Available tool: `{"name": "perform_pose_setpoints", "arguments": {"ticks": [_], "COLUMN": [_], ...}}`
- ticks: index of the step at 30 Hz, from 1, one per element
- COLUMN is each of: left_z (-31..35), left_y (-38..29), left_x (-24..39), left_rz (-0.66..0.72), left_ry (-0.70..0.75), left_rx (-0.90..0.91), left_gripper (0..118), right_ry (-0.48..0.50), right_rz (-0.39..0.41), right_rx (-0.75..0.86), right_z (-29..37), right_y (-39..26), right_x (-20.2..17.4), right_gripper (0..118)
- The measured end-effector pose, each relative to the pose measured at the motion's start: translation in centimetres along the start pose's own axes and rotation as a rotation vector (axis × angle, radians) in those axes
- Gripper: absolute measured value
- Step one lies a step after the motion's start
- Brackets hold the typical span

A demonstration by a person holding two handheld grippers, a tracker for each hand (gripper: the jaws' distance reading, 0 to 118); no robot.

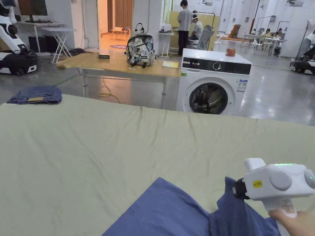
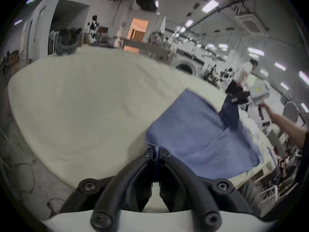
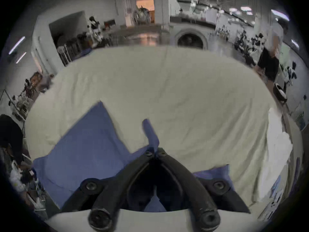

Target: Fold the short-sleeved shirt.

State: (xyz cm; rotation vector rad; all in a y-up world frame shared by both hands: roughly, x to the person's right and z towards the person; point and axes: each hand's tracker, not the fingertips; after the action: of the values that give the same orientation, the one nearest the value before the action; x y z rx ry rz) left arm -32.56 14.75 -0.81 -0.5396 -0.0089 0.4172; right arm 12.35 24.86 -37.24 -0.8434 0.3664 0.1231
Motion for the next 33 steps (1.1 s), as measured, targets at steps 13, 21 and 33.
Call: {"name": "perform_pose_setpoints", "arguments": {"ticks": [13, 21, 33], "left_z": [5.1, 3.0, -2.4], "left_y": [23.6, 37.7, 50.0], "left_x": [12.0, 16.8, 18.4], "left_rz": [-0.235, -0.285, -0.247], "left_ry": [-0.193, -0.153, -0.094], "left_rx": [0.341, 0.396, 0.467], "left_gripper": [0, 0, 0], "right_ry": [-0.213, -0.373, -0.445], "right_rz": [-0.038, -0.092, -0.107], "right_rx": [0.537, 0.644, 0.74], "right_z": [28.5, 34.3, 33.1], "right_y": [6.8, 15.3, 29.3], "right_x": [2.1, 4.6, 6.0], "right_gripper": [0, 0, 0]}}
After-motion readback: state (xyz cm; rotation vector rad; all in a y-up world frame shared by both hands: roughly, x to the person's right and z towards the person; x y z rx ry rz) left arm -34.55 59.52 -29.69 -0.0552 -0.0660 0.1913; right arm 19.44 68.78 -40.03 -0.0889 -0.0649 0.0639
